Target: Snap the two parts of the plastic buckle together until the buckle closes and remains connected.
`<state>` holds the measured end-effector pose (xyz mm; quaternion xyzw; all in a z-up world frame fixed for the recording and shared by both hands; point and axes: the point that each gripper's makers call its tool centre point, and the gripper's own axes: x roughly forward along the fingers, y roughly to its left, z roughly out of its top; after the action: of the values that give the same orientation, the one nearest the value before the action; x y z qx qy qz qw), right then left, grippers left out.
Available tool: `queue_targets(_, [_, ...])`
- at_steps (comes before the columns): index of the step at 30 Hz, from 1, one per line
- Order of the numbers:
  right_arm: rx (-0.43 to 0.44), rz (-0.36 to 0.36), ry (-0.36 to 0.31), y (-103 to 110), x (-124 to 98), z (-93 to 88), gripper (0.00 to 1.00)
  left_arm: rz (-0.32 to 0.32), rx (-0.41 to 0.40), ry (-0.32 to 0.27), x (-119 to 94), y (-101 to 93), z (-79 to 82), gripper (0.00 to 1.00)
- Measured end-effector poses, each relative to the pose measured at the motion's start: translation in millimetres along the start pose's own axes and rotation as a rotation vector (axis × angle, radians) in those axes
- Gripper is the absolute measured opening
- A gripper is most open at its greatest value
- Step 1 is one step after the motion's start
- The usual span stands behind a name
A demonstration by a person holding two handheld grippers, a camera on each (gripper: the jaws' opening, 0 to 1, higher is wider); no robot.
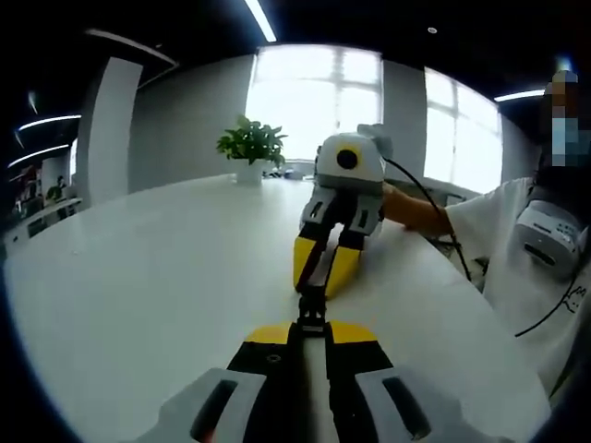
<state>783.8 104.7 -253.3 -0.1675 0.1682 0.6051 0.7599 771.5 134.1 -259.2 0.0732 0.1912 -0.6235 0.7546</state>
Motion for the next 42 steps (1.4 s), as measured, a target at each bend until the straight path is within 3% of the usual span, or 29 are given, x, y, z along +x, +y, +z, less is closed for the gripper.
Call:
queue_targets(19, [-0.118, 0.115, 0.025, 16.5, -0.8, 0.0, 0.10, -0.045, 0.086, 0.082, 7.6, -3.7, 2.5, 0.10])
queue_targets(25, [-0.116, 0.168, 0.018, 15.0, 0.6, -0.1, 0.09, -0.060, 0.074, 0.064, 8.2, -1.6, 2.1, 0.10])
queue_targets(34, [-0.108, 0.184, 0.062, 13.1, 2.6, -0.6, 0.08, -0.062, 0.078, 0.104, 10.2, -7.0, 2.2, 0.09])
queue_targets(42, [-0.077, 0.152, 0.029, 15.6, 2.4, -0.7, 0.07, -0.020, 0.045, 0.067, 9.0, -5.6, 1.6, 0.08])
